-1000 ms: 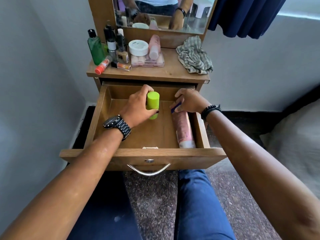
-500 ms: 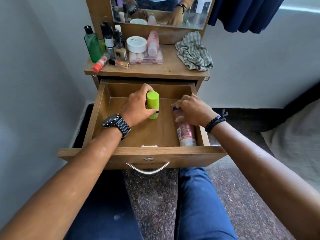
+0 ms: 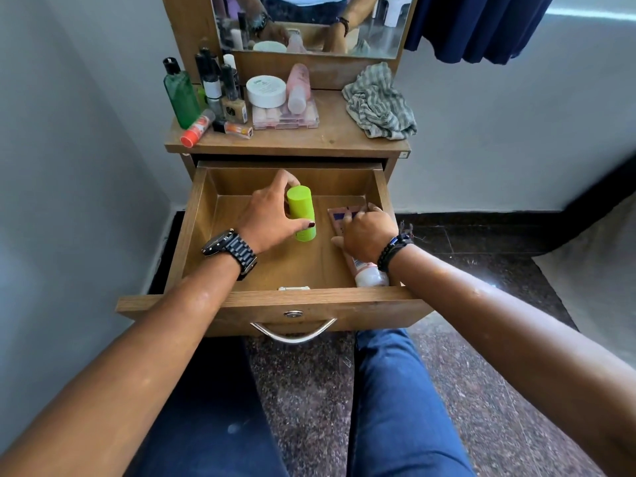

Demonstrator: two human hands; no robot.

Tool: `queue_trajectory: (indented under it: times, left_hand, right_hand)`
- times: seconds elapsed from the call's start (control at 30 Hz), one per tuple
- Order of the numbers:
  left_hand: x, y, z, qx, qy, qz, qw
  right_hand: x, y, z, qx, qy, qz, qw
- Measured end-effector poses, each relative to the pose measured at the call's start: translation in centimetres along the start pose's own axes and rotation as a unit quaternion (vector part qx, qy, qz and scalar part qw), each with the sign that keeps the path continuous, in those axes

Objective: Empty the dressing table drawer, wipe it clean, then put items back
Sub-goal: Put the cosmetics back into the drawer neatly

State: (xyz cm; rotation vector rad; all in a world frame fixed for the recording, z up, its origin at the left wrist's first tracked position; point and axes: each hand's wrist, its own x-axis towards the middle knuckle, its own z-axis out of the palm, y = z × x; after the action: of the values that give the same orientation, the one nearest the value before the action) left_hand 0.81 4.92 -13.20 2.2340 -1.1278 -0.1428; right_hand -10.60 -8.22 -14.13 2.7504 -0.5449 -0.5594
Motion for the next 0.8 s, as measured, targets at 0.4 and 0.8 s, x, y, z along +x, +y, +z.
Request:
queue_trajectory:
  times: [0.4, 0.8]
  left_hand:
    - [0.0, -0.2, 1.2, -0.067, -0.130, -0.043, 0.988]
    - [0.0, 0.0, 2.6, -0.240, -0.310, -0.168, 0.904]
  right_hand:
    - [1.5, 0.9, 0.4, 0.049, 0.073, -0.018, 0.996]
    - [1.3, 1.9, 0.4, 0.269, 0.185, -0.021, 0.945]
